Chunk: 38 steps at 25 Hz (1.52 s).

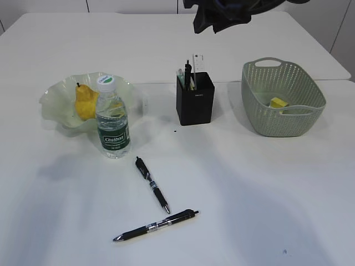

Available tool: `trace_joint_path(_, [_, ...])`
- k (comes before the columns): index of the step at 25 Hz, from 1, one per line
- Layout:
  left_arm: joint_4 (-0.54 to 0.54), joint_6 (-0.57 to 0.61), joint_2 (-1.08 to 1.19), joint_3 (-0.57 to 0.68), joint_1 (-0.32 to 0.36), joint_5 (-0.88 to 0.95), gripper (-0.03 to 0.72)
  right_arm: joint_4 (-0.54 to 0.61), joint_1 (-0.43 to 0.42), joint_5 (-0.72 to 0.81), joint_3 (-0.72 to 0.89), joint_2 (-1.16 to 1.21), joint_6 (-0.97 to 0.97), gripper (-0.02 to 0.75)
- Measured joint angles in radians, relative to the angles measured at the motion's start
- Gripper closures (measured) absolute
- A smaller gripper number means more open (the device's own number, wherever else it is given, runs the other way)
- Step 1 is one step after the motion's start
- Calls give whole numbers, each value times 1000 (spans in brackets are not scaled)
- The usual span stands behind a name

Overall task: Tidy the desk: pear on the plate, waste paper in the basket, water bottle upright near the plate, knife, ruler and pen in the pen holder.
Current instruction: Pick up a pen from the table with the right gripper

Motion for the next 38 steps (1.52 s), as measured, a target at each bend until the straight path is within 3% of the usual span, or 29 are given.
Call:
trace_joint_path(6, [0, 0, 0, 0, 0, 0, 241, 29, 101, 168, -1, -21, -17, 435])
trace_joint_path(16, [0, 0, 0, 0, 0, 12, 241, -70, 257, 298, -1, 125, 66, 435])
trace_joint_path(38, [0, 0, 0, 0, 0, 21, 241, -83, 296, 313, -1, 303, 79, 435])
